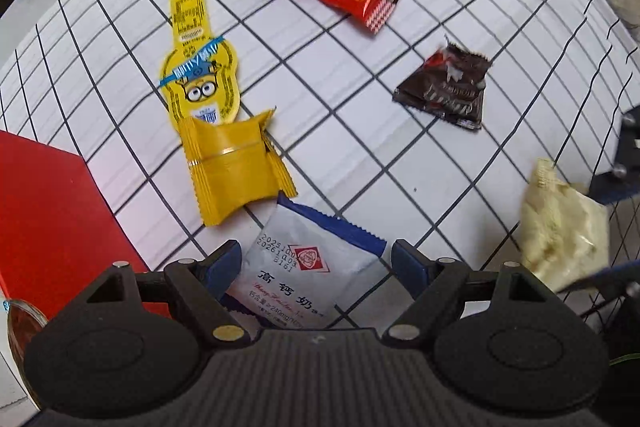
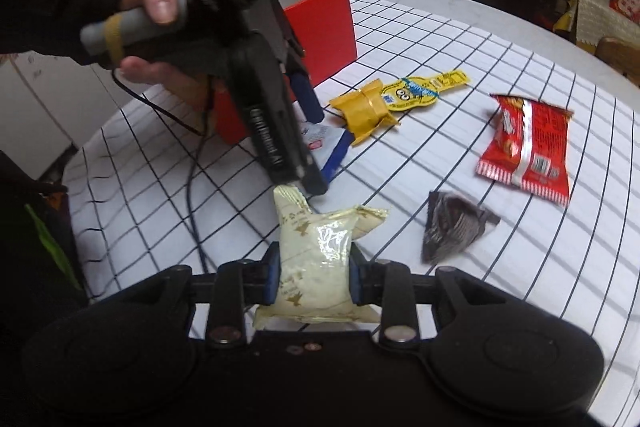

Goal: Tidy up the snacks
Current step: 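Grasp the cream bread bag with the right tool while the left tool grasps the white milk packet, then lift both held snacks and carry them over the white box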

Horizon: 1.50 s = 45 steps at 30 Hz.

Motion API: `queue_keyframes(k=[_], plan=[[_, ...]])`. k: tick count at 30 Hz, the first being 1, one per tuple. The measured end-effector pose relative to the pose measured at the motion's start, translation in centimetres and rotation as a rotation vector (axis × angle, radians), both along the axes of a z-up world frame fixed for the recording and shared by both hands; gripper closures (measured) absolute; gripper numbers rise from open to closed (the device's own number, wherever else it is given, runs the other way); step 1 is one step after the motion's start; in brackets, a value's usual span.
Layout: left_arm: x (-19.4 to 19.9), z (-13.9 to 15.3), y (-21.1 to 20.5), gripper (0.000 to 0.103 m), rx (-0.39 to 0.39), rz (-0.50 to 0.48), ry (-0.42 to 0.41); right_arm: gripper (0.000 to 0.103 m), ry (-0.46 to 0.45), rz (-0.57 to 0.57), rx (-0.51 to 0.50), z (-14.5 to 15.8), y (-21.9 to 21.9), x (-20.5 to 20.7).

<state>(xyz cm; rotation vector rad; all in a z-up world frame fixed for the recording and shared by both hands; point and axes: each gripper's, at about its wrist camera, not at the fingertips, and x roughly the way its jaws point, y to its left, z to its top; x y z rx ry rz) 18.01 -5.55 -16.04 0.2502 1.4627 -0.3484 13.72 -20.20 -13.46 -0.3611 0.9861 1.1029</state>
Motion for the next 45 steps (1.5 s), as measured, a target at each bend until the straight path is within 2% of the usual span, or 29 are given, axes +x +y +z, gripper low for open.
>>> queue_keyframes(k=[2,8,11,13,16,21,26,37,45], plan=[[-0.4,-0.5,-0.2,0.021,0.000,0.006,0.024,0.071,0.016,-0.021,0.019,0.0,-0.4,-0.5],[-2.5,-0.5,-1.4,0.023,0.034,0.018,-0.003,0.071,0.060,-0.098,0.060,-0.3,-1.5,-1.1],[-3.6,0.0,-2.1,0.037,0.029,0.033,-0.037,0.071,0.072,-0.145,0.067,-0.6,-2.0,-1.3],[-4.1,0.2,-2.4,0.050,0.022,0.054,-0.054,0.071,0.079,-0.187,0.068,-0.7,-2.4,-1.4],[-4.6,0.3,-2.8,0.053,0.017,0.092,-0.078,0.071,0.083,-0.253,0.065,-0.8,-2.7,-1.4],[-5.6,0.9,-2.1,0.054,0.006,0.192,-0.122,0.071,0.078,-0.353,0.052,-0.7,-3.1,-1.4],[-6.2,2.8,-1.3,0.054,-0.020,0.267,-0.165,0.071,0.066,-0.430,0.047,0.0,-3.1,-1.7],[-8.1,7.4,0.5,0.054,-0.017,0.319,-0.242,0.071,0.028,-0.542,0.050,2.6,-1.5,-2.7],[-9.8,10.6,3.6,0.054,-0.046,0.358,-0.296,0.071,-0.016,-0.555,0.061,5.3,1.6,-3.4]])
